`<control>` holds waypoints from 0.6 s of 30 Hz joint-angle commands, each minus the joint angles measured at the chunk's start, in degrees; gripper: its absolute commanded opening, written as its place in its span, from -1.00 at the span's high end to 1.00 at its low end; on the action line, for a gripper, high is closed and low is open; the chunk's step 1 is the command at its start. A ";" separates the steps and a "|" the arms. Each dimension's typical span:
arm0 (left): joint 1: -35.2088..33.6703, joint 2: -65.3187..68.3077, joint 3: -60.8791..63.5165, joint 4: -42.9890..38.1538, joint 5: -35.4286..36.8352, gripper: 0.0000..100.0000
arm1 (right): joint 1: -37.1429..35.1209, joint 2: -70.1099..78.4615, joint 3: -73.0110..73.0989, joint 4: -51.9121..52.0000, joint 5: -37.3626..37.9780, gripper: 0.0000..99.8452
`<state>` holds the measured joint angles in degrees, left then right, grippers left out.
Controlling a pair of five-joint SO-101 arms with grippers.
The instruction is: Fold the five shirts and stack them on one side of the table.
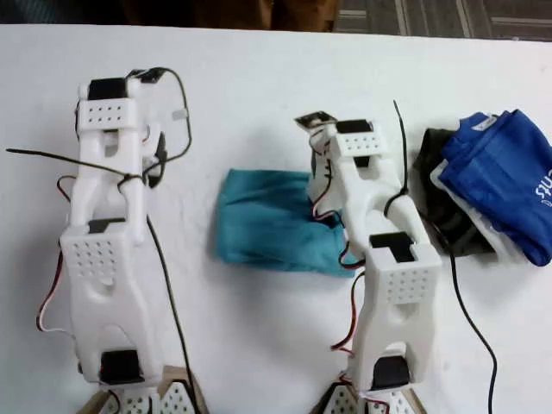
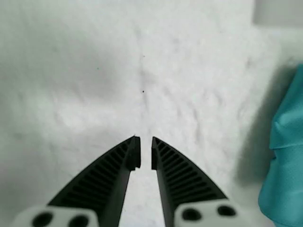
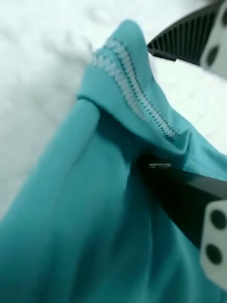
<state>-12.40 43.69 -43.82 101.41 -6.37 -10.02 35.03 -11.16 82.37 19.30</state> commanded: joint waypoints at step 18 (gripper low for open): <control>-0.35 -1.41 -0.13 0.44 -0.26 0.86 | -1.10 3.82 -3.78 -0.22 -1.93 0.96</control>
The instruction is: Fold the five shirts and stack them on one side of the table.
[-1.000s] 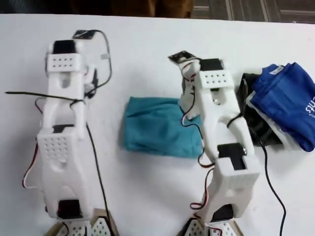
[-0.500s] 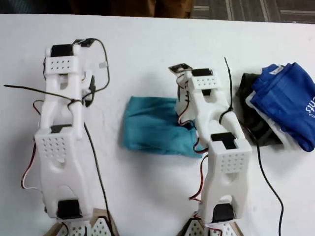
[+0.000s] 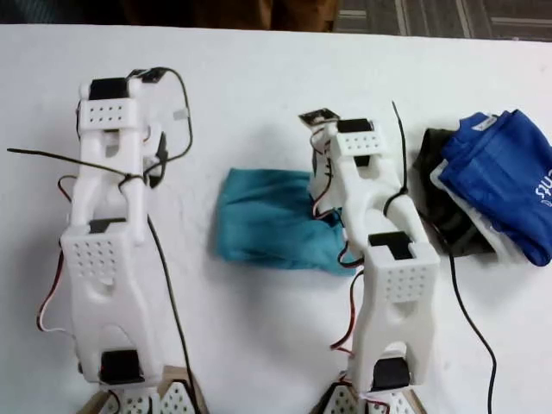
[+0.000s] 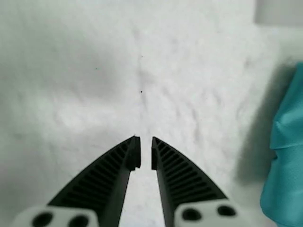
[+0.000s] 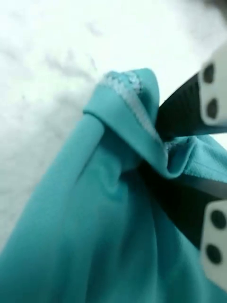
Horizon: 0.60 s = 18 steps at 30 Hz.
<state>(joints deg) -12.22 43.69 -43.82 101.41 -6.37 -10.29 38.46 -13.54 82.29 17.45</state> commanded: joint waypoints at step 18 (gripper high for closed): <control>-1.14 -1.49 -0.13 0.62 -0.26 0.87 | 5.93 -2.68 -37.19 19.12 7.91 0.96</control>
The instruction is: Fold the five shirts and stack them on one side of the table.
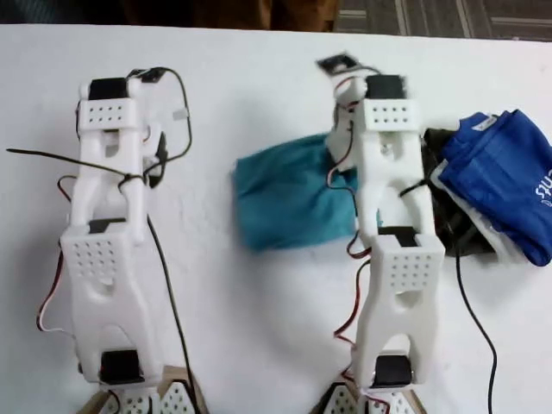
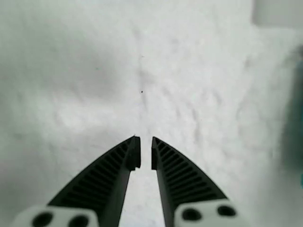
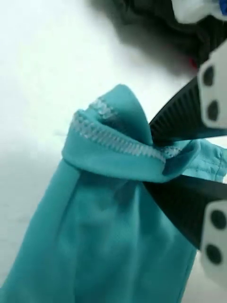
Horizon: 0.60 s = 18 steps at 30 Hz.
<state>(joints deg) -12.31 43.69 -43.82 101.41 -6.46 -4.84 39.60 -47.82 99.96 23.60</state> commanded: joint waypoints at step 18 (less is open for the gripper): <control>-2.99 -1.49 -0.04 0.88 -0.18 0.87 | 23.60 -18.95 -3.43 0.31 19.43 0.96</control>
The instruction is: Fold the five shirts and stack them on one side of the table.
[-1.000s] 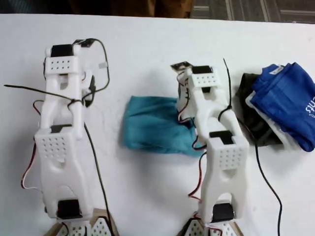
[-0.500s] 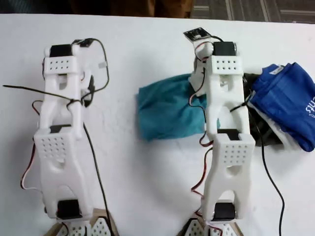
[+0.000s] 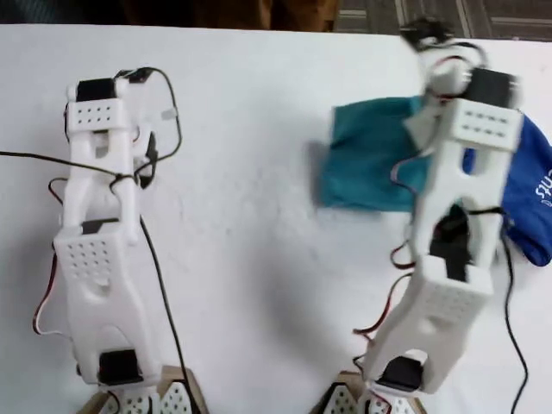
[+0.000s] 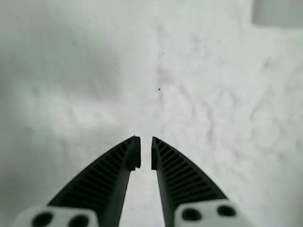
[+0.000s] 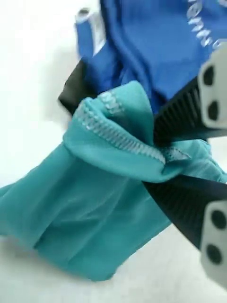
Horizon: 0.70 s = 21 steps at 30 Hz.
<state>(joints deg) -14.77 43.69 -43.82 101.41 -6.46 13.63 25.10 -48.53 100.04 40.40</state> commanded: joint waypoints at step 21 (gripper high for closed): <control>-0.62 -1.49 0.31 0.97 -0.18 0.87 | 29.85 7.52 -2.64 -14.02 4.48 0.96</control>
<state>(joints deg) -14.77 43.69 -43.30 101.41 -6.46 41.76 30.99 -48.70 88.53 44.79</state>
